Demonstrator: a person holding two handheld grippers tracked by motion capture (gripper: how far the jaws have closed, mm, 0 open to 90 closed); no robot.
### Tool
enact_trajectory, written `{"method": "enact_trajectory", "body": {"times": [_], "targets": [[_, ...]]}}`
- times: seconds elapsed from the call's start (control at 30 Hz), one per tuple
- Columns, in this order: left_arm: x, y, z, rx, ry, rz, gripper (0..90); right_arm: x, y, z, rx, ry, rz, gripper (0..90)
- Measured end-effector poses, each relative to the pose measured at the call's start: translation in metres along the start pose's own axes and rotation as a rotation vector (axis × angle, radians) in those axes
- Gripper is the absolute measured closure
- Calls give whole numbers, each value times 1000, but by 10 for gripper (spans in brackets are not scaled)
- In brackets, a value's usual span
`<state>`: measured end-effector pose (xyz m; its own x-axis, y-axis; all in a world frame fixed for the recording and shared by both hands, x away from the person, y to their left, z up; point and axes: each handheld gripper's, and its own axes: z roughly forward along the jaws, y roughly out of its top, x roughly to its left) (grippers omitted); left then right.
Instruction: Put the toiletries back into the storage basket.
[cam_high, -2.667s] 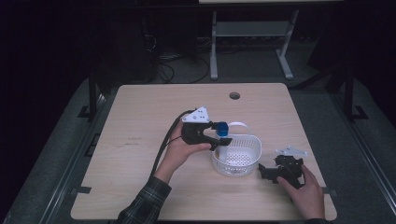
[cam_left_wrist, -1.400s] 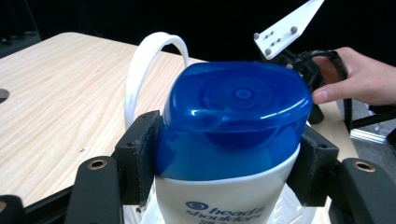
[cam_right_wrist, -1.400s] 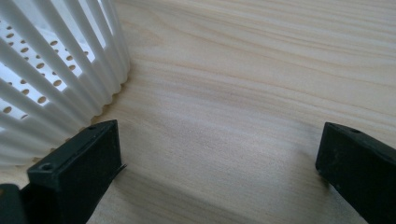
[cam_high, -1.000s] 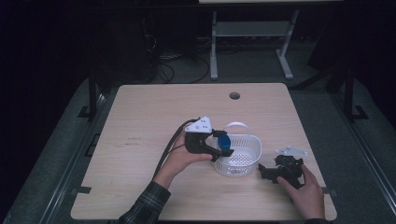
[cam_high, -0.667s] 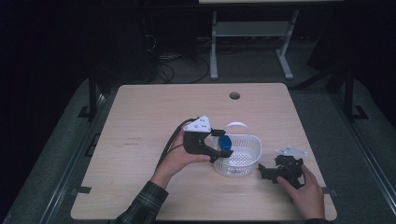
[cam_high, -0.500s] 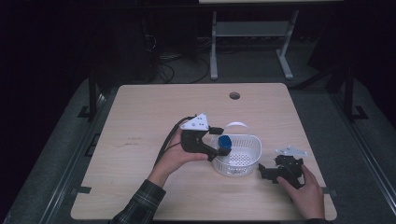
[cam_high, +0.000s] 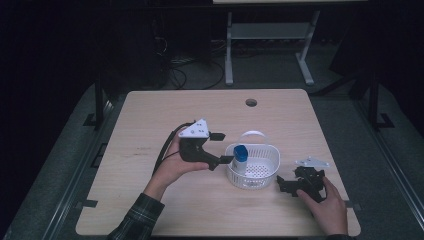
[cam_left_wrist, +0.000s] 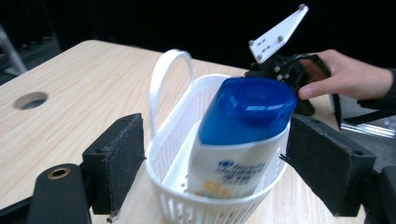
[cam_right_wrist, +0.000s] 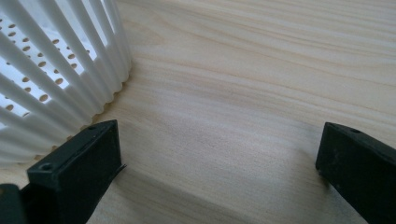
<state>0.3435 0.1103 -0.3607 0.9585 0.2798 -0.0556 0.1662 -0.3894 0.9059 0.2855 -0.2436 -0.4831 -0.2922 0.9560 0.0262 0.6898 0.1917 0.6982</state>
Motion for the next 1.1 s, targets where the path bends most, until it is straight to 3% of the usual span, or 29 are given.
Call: {"method": "enact_trajectory", "body": {"times": [0.4,0.83,1.1], "targets": [[6,-18,-25,38,111,-9,192,0,0,0,1,0,0,0],[18,-50,-56,72,237,-68,193,0,0,0,0,0,1,0],[21,-69,-73,93,280,-97,193,0,0,0,0,0,1,0]]}}
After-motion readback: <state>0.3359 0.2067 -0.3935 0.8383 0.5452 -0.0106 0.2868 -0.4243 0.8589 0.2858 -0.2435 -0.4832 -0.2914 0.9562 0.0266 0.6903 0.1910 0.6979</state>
